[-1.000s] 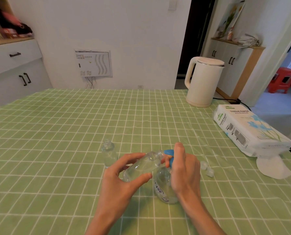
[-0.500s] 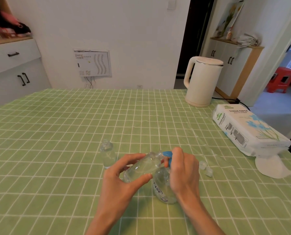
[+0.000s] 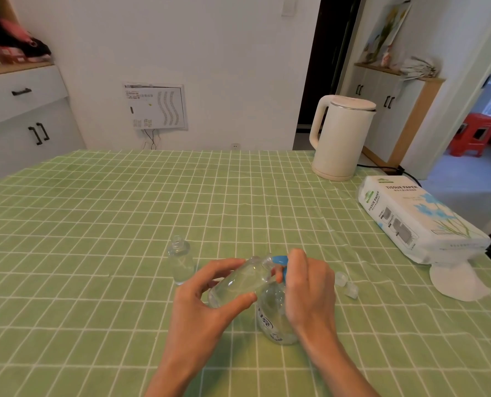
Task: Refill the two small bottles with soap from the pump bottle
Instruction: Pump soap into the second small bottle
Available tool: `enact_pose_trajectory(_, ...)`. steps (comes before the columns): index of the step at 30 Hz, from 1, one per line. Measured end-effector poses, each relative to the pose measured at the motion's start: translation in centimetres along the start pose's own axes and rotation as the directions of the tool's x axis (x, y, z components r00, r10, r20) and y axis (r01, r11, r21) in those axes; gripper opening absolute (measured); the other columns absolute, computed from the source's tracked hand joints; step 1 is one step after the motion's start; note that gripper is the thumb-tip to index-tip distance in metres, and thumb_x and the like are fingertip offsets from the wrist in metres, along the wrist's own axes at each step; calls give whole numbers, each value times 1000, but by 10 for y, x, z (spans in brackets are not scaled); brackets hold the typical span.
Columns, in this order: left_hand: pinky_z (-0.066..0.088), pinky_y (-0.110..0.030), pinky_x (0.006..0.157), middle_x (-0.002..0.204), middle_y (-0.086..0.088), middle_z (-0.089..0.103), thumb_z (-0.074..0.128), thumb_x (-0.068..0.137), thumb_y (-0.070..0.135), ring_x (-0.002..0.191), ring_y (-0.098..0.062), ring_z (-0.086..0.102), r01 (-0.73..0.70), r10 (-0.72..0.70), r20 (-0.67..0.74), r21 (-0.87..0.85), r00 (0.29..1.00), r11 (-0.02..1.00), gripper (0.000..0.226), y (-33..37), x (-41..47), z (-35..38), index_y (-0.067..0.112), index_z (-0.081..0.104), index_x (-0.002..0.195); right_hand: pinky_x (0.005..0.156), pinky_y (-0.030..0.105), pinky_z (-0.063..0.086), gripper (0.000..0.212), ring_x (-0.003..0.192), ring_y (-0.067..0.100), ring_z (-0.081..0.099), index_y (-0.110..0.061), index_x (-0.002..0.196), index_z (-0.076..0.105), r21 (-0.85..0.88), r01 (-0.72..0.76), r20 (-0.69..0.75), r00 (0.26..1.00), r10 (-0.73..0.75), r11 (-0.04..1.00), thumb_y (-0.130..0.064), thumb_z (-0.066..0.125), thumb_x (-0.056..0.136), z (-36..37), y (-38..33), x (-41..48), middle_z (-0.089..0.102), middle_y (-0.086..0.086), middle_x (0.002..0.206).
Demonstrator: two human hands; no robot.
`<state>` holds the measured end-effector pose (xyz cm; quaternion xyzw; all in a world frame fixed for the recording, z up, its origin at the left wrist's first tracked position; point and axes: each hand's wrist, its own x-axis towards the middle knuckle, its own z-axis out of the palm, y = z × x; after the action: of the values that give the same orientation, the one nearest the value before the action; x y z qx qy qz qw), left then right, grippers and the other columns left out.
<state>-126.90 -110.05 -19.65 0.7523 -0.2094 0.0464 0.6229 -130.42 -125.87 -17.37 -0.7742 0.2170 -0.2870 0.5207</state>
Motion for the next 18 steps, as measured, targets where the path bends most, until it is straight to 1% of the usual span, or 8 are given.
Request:
enact_pose_trajectory(2,54,-45,99,111,20,79,86,66,42,109,-9,73,1,-1,3,-13,1000,1000,45,0,0,1,47,76,109,55,38,39,50,46,9,48,-19,43,53,-6,7,1,1000,-7,1000,-38,34,85,0,0,-1,59,-5,46)
enact_pose_trajectory(5,53,-41,99,112,18,80,86,68,40,110,-10,73,1,0,13,-38,1000,999,44,-1,-1,2,45,76,110,56,37,40,57,47,9,51,-16,47,55,7,10,5,1000,-10,1000,-52,28,82,0,1,-1,62,-8,49)
enact_pose_trajectory(7,52,-39,100,112,17,80,86,68,40,111,-10,74,1,0,19,-55,1000,999,43,-1,-2,2,45,76,110,60,36,43,63,52,8,58,-24,48,59,14,-5,-3,1000,5,1000,-61,22,83,1,3,-1,70,-12,56)
enact_pose_trajectory(10,53,-34,100,114,14,80,87,68,40,113,-11,74,11,-9,20,-87,1000,996,44,-3,-2,1,43,76,111,68,36,51,71,60,6,66,-33,47,62,16,-21,-18,1000,21,1000,-70,17,88,3,6,0,76,-16,66)
enact_pose_trajectory(12,55,-23,100,115,12,80,93,69,36,114,-10,74,25,-23,18,-117,1000,993,45,-6,-1,1,40,77,111,70,36,52,73,65,4,68,-36,48,62,-2,-17,-38,999,17,1000,-71,15,89,5,7,1,76,-20,69)
enact_pose_trajectory(14,53,-14,98,116,9,80,97,71,26,114,-9,74,51,-50,10,-170,999,984,46,-8,-1,1,36,77,111,74,37,54,73,67,4,68,-39,49,64,-16,-9,-53,999,9,1000,-72,14,91,7,8,5,76,-19,69)
enact_pose_trajectory(16,53,-13,97,116,6,81,90,69,21,113,-10,75,78,-78,7,-220,997,972,45,-10,-1,2,35,77,109,79,39,56,75,69,7,70,-38,50,65,-19,-5,-56,998,4,1000,-72,13,92,10,8,13,76,-14,67)
enact_pose_trajectory(18,55,-15,95,116,6,81,89,70,20,111,-11,76,97,-97,9,-239,995,966,43,-12,-1,2,37,77,108,82,40,56,75,71,11,72,-39,49,65,-19,-3,-57,998,2,1000,-72,13,92,13,8,23,76,-12,66)
